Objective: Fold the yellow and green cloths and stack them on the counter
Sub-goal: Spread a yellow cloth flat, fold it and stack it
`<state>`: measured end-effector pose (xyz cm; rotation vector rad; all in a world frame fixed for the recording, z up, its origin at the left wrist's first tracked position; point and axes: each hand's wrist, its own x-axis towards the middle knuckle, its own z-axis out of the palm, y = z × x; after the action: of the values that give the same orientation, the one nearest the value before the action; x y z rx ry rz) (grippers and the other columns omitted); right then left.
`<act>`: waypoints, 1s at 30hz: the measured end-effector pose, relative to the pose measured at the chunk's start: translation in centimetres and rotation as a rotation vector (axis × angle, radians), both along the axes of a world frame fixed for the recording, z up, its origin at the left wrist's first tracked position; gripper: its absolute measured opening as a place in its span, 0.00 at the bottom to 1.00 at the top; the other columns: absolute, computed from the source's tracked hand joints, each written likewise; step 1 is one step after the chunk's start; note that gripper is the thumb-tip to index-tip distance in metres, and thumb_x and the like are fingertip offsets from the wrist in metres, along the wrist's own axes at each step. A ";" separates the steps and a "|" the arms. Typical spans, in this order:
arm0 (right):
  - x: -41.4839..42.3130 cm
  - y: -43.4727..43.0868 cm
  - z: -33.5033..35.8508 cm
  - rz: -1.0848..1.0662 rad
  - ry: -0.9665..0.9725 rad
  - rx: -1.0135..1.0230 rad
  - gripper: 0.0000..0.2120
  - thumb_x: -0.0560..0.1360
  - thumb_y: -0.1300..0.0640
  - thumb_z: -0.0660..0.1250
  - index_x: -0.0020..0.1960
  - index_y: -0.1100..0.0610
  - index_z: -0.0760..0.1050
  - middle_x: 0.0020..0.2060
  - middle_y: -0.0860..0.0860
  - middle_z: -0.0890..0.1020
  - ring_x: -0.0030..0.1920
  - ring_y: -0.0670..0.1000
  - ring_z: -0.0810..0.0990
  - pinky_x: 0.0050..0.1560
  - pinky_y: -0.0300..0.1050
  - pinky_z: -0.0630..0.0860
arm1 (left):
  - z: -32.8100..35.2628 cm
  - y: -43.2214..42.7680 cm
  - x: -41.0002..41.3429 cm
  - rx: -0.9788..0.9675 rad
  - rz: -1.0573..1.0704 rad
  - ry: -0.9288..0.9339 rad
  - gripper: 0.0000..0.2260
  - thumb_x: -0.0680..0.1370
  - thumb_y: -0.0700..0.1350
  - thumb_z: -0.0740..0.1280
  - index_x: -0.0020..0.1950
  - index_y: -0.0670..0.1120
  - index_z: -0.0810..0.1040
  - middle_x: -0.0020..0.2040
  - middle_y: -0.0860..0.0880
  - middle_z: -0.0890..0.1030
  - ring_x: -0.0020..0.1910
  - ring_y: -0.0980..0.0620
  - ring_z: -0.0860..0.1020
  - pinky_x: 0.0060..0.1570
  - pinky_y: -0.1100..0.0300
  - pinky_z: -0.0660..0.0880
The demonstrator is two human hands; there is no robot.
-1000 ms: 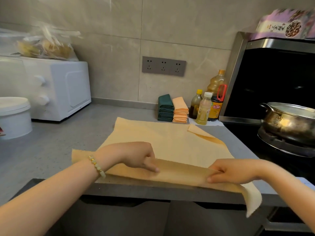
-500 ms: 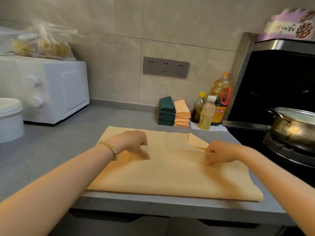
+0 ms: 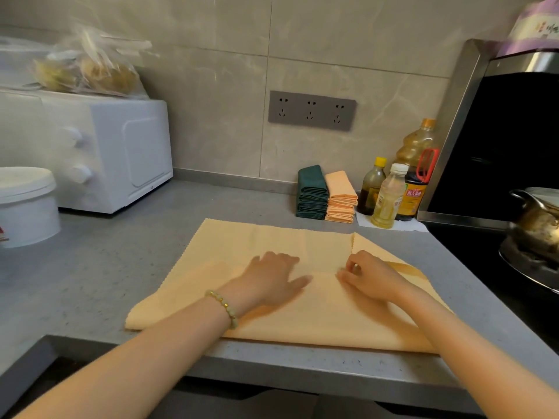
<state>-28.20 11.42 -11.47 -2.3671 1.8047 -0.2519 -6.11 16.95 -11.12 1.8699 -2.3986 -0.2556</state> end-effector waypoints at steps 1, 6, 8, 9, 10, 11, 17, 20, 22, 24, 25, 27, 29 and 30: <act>0.0 -0.1 -0.2 0.007 -0.003 -0.004 0.09 0.77 0.45 0.62 0.48 0.51 0.72 0.53 0.48 0.75 0.50 0.49 0.75 0.52 0.44 0.74 | -0.5 0.3 -0.7 0.054 -0.012 0.003 0.30 0.80 0.64 0.50 0.78 0.51 0.54 0.77 0.50 0.58 0.75 0.46 0.56 0.73 0.47 0.53; -1.0 -0.5 -0.9 0.010 -0.025 -0.031 0.07 0.78 0.46 0.61 0.48 0.49 0.72 0.52 0.47 0.76 0.50 0.48 0.75 0.52 0.45 0.74 | -2.4 -0.3 -1.4 0.115 -0.034 -0.042 0.32 0.78 0.67 0.48 0.79 0.54 0.47 0.79 0.52 0.46 0.77 0.46 0.44 0.74 0.43 0.41; -2.2 -0.9 -0.9 -0.004 -0.030 -0.022 0.10 0.79 0.46 0.58 0.56 0.50 0.72 0.55 0.47 0.76 0.53 0.50 0.76 0.53 0.45 0.74 | -2.9 -0.8 -1.5 0.107 -0.042 -0.026 0.32 0.78 0.67 0.47 0.78 0.54 0.46 0.79 0.53 0.45 0.77 0.46 0.42 0.74 0.43 0.39; -3.2 -1.4 -0.9 -0.024 -0.009 -0.020 0.12 0.80 0.47 0.57 0.58 0.50 0.72 0.57 0.48 0.76 0.55 0.51 0.76 0.54 0.46 0.73 | -3.0 -1.0 -1.7 0.099 -0.046 -0.013 0.32 0.78 0.67 0.48 0.78 0.54 0.46 0.79 0.53 0.45 0.77 0.47 0.42 0.74 0.43 0.39; -4.2 -1.9 -0.9 -0.067 0.037 -0.019 0.14 0.80 0.47 0.55 0.60 0.51 0.72 0.60 0.49 0.76 0.58 0.53 0.74 0.57 0.48 0.70 | -3.0 -1.3 -1.7 0.092 -0.049 -0.007 0.32 0.78 0.67 0.48 0.78 0.55 0.46 0.79 0.53 0.45 0.77 0.47 0.42 0.74 0.43 0.39; -5.4 -2.4 -0.9 -0.148 0.107 -0.014 0.16 0.81 0.47 0.53 0.62 0.52 0.72 0.65 0.52 0.73 0.64 0.55 0.71 0.62 0.50 0.66 | -3.1 -1.4 -1.9 0.088 -0.057 -0.002 0.32 0.78 0.67 0.48 0.79 0.55 0.46 0.79 0.53 0.45 0.77 0.47 0.42 0.73 0.43 0.39; -5.3 -2.7 -0.5 -0.264 0.065 -0.186 0.22 0.80 0.46 0.56 0.71 0.52 0.64 0.73 0.52 0.64 0.74 0.55 0.57 0.73 0.53 0.48 | -3.3 -2.2 -2.4 0.066 -0.066 0.006 0.33 0.77 0.68 0.49 0.78 0.54 0.48 0.79 0.53 0.47 0.77 0.46 0.44 0.74 0.44 0.41; -0.5 -1.1 -0.6 -0.043 -0.210 -0.115 0.19 0.78 0.53 0.62 0.68 0.52 0.69 0.69 0.50 0.70 0.69 0.52 0.66 0.70 0.49 0.61 | -2.9 -2.2 -2.4 0.031 -0.078 0.026 0.33 0.77 0.67 0.52 0.78 0.53 0.52 0.79 0.51 0.52 0.77 0.46 0.50 0.74 0.46 0.47; 2.9 -0.1 -1.2 0.034 -0.317 -0.030 0.18 0.78 0.56 0.62 0.68 0.53 0.69 0.68 0.51 0.71 0.68 0.52 0.69 0.68 0.47 0.64 | -2.6 -2.3 -1.9 -0.026 -0.091 0.069 0.32 0.77 0.65 0.57 0.77 0.51 0.57 0.77 0.49 0.59 0.74 0.46 0.57 0.72 0.48 0.56; 5.2 0.4 -2.2 0.059 -0.337 -0.025 0.17 0.80 0.55 0.58 0.68 0.52 0.69 0.67 0.51 0.71 0.66 0.52 0.70 0.66 0.46 0.66 | -2.1 -2.7 -0.6 -0.081 -0.077 0.133 0.30 0.77 0.62 0.61 0.75 0.49 0.61 0.72 0.49 0.67 0.69 0.48 0.65 0.67 0.51 0.64; 5.8 0.5 -2.8 0.055 -0.337 -0.032 0.16 0.80 0.55 0.57 0.68 0.52 0.69 0.67 0.50 0.72 0.66 0.51 0.71 0.66 0.46 0.67 | -1.8 -2.9 0.2 -0.091 -0.063 0.153 0.29 0.77 0.60 0.62 0.74 0.49 0.63 0.69 0.49 0.69 0.68 0.49 0.67 0.65 0.52 0.65; 6.6 0.9 -3.7 0.048 -0.299 -0.092 0.16 0.81 0.56 0.55 0.67 0.53 0.70 0.66 0.50 0.72 0.65 0.51 0.71 0.66 0.45 0.65 | -1.1 -3.2 2.3 -0.062 -0.039 0.162 0.26 0.77 0.58 0.65 0.71 0.50 0.65 0.66 0.50 0.72 0.65 0.50 0.69 0.63 0.55 0.67; 6.8 1.1 -4.2 0.053 -0.269 -0.163 0.16 0.81 0.56 0.55 0.66 0.54 0.70 0.65 0.49 0.73 0.64 0.50 0.71 0.66 0.44 0.65 | -0.6 -3.6 4.3 -0.016 -0.020 0.155 0.22 0.76 0.57 0.66 0.67 0.50 0.69 0.61 0.50 0.74 0.60 0.51 0.72 0.59 0.57 0.69; 6.7 1.1 -4.3 0.049 -0.270 -0.173 0.16 0.80 0.55 0.55 0.66 0.54 0.70 0.65 0.49 0.73 0.64 0.50 0.71 0.66 0.45 0.65 | -0.4 -3.9 5.1 0.011 -0.012 0.154 0.20 0.76 0.57 0.67 0.64 0.50 0.71 0.57 0.51 0.74 0.57 0.51 0.73 0.57 0.58 0.69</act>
<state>-21.55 12.53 -15.72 -2.3470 1.6567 -0.7112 -1.03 13.10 -11.56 1.7711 -2.3112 -0.3998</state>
